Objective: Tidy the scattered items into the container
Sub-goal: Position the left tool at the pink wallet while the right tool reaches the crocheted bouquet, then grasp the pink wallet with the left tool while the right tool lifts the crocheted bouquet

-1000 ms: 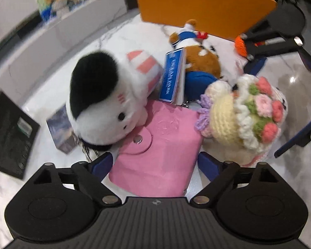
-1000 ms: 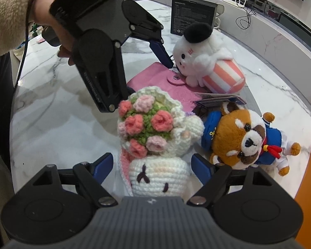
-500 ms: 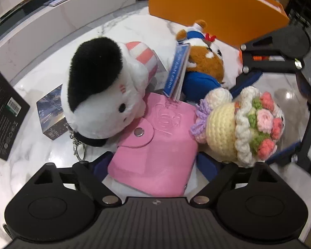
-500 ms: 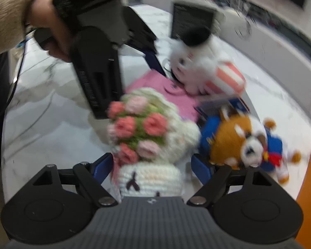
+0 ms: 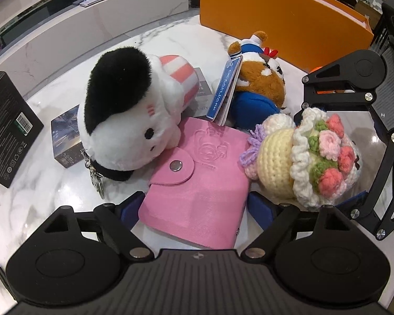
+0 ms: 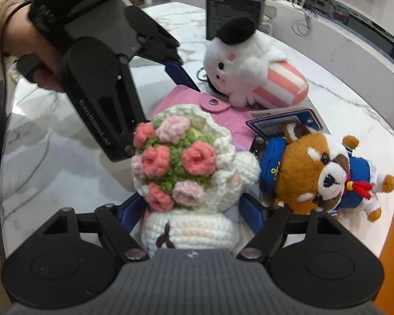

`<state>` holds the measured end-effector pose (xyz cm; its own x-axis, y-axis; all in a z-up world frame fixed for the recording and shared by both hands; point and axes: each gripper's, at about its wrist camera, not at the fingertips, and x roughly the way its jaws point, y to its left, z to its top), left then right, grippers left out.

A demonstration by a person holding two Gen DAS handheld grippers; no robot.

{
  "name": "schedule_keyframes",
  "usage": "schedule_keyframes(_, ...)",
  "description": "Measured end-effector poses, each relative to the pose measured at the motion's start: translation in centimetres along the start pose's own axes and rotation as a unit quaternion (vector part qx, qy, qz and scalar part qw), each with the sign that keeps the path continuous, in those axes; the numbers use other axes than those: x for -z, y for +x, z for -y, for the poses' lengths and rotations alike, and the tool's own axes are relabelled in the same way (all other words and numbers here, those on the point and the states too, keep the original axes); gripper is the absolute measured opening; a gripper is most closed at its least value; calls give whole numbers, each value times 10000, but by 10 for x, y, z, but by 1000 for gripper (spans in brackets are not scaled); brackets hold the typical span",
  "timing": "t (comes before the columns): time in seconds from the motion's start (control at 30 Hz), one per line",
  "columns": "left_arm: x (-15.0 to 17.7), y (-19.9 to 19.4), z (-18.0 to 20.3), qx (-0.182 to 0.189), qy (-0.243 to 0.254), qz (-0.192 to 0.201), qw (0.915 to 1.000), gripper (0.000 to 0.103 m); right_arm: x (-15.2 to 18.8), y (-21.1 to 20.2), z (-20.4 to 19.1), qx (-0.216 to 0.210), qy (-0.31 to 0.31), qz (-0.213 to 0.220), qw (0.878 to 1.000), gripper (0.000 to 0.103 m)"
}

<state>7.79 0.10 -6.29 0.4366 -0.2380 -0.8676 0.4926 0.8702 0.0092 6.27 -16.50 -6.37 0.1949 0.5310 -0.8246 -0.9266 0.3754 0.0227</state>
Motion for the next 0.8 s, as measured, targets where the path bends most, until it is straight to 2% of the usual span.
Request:
schedule_keyframes(0.2,12,-12,2,-79,-125,132,9998,99,-2,5,-2,182,276,-70,9994,80)
schedule_keyframes(0.37,23,-18,6,-169,-265,427,9986,99,-5,5,-2,205,283,-162,9993,69)
schedule_keyframes(0.57,28,-19,11,-311,-489,597,9965,98,-5,5,-2,229,329,-111,9991,66)
schedule_keyframes(0.8,21,-16,16,-574,-948,383,9931,98,-6,7,8,243,384,5,9990,66)
